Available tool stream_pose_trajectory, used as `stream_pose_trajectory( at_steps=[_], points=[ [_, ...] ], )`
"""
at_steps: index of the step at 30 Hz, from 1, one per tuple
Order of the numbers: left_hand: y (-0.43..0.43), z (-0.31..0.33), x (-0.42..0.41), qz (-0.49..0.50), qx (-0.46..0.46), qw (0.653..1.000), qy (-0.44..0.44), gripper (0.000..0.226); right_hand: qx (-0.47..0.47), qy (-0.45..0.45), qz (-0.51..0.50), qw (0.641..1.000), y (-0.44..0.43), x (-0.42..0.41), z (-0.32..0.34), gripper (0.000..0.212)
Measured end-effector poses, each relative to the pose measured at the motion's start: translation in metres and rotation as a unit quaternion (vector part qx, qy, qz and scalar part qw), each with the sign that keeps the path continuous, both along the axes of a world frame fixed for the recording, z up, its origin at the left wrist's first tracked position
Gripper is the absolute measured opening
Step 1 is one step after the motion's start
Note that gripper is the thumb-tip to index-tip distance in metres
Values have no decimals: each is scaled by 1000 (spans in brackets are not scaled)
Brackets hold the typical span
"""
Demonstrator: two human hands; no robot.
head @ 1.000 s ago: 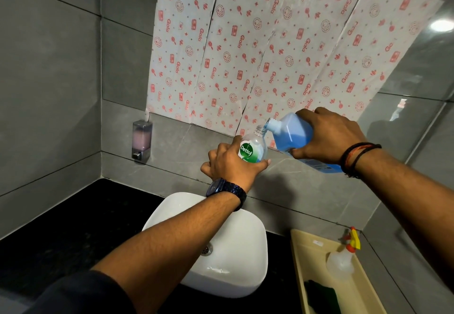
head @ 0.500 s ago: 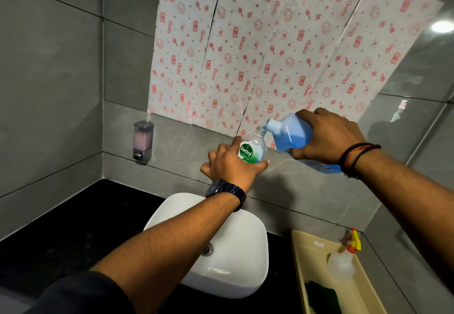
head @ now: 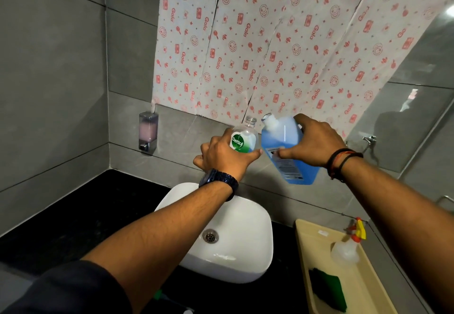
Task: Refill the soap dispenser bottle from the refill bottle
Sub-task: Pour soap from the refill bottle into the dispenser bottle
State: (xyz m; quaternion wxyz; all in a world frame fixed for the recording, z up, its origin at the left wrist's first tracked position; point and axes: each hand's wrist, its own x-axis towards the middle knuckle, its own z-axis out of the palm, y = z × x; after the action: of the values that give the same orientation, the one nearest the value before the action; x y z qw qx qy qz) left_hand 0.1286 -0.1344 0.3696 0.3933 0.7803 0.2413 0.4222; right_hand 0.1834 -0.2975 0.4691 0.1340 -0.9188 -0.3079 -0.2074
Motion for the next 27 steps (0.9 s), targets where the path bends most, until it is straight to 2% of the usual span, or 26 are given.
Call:
stream_pose_trajectory(
  at_steps=[4,10,14,19,23,27],
  points=[
    [17,-15,-10,21,-11,1000,0,67,83,91,17,992,8,4,-30,64],
    [53,-75,-39,66,-34,996,55,76,202,207,58,955,15,-1,-92,61],
    [80,-125,-65,89,-39,989,113,76,206,247,58,945,20,-5,-144,56],
    [112,-188,-96,119,-95,977,149,75,168,273,71,945,24,-11,-219,62],
    [131,-235,-116,156,-105,957,223,82,159,338,76,925,23,-18,-278,66],
    [145,-273,-130,160,-139,944,252,82,174,384,76,903,17,-28,-327,65]
  ],
)
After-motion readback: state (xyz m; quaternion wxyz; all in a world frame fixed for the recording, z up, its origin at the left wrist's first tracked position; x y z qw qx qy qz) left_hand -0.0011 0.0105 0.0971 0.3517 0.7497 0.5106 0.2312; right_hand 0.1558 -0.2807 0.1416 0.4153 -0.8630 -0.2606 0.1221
